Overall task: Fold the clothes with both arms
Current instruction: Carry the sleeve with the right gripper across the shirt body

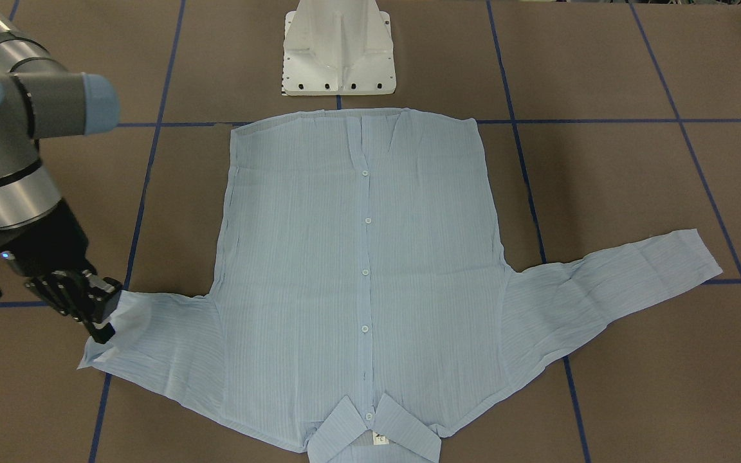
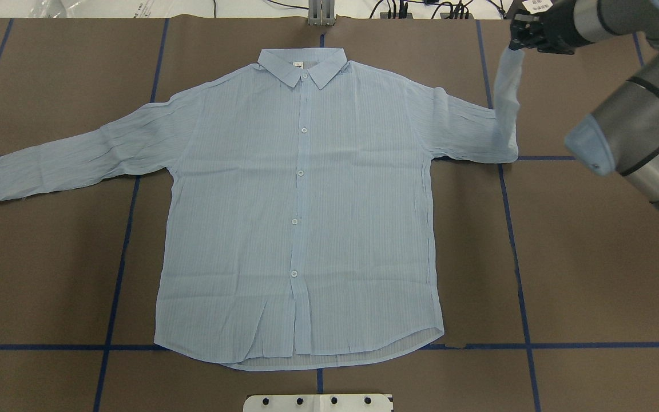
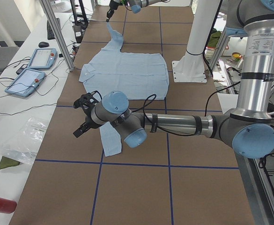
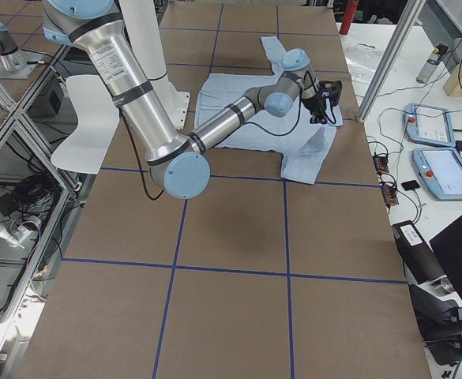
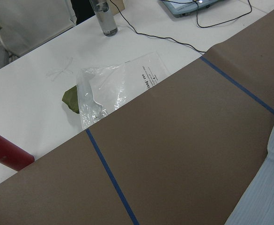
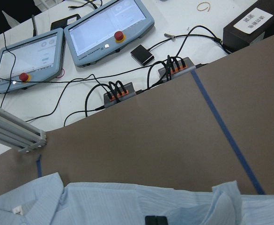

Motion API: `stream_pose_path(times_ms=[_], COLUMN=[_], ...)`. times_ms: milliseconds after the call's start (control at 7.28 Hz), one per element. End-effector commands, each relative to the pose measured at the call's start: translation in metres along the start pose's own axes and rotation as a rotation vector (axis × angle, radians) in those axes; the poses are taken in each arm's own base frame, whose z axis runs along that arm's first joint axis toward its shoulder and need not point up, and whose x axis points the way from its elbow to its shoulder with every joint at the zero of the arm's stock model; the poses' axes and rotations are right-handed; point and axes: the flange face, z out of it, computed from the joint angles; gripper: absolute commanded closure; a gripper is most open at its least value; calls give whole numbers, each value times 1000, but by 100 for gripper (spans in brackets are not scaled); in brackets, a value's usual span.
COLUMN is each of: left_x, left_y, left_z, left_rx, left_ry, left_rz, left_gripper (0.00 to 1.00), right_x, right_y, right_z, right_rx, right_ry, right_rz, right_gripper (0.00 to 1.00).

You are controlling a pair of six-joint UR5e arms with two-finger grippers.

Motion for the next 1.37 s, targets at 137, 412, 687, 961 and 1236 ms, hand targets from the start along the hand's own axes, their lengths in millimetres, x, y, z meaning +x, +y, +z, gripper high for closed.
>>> stream_pose_path(times_ms=[137, 412, 687, 961, 1236], left_x=[0, 0, 0, -2, -2], left_y=[2, 4, 4, 6, 7], left_z=[0, 0, 0, 2, 2], left_rx=[-1, -4, -4, -5, -5], left_ry=[0, 0, 2, 0, 0], left_rz=[1, -2, -2, -3, -3], left_gripper=[0, 0, 0, 0, 0], right_x=[-177, -255, -267, -290, -319], right_y=[89, 137, 199, 236, 254], right_z=[-1, 21, 35, 44, 27], right_rx=[154, 176, 206, 196, 174], right_ry=[39, 64, 76, 95, 74], right_rz=[112, 112, 44, 4, -33], right_gripper=[100, 100, 100, 100, 100])
